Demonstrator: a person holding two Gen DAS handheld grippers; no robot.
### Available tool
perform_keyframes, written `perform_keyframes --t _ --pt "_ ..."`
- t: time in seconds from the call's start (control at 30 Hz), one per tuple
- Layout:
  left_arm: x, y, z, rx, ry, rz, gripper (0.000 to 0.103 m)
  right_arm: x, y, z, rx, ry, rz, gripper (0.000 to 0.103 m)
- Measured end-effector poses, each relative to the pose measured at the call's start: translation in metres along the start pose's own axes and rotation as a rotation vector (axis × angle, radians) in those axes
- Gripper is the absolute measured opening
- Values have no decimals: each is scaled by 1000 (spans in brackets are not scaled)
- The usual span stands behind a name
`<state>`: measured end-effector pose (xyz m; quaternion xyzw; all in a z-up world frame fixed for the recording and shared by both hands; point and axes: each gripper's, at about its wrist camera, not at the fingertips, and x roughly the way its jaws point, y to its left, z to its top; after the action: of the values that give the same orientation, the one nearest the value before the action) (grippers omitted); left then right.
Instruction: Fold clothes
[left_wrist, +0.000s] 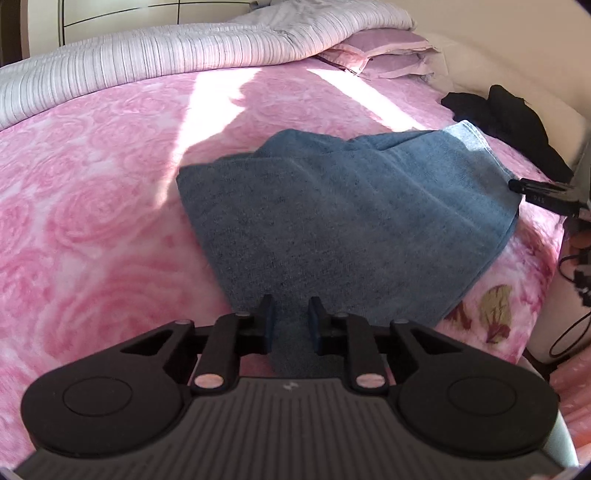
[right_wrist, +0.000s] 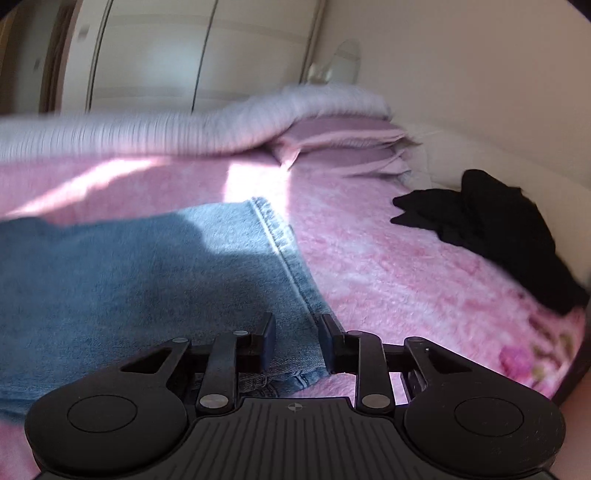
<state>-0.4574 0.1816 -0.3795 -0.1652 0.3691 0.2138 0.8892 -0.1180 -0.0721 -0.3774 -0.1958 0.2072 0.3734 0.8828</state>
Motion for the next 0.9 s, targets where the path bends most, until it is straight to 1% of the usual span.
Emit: perform_keyframes --t 0.03,0.13,0.17,0.23,0.33,0.43,0.47,0.53,0.57,0.67,0.73,0.8,0.9 --pt "-3 4 6 -9 -14 -8 18 -2 -1 8 7 23 5 28" --pt "-3 17 32 -35 -71 -22 17 -9 -9 34 75 -31 60 28" --pt "2 20 42 -28 -83 -16 17 -8 -9 42 89 -53 79 28" --pt "16 22 61 2 -94 -1 17 8 -4 57 68 -62 108 28" --pt "45 25 80 38 -81 23 18 47 8 69 11 -34 102 28" --pt "76 33 84 50 -46 70 18 84 9 69 12 15 92 28" --pt "85 37 82 40 -35 75 20 97 9 69 13 31 88 28" --pt "97 43 78 18 -41 72 21 113 1 59 61 83 100 28" --pt "99 45 77 8 -45 70 21 117 -1 55 85 91 105 28" --pt "99 48 78 -14 -45 73 21 117 -4 55 91 96 110 28" --pt "91 46 79 -15 -47 81 20 112 -11 59 126 104 121 29" --pt "73 43 75 -17 -57 73 20 95 -17 64 169 84 112 29" --pt "43 37 65 -21 -76 50 19 50 -20 60 184 23 108 29"
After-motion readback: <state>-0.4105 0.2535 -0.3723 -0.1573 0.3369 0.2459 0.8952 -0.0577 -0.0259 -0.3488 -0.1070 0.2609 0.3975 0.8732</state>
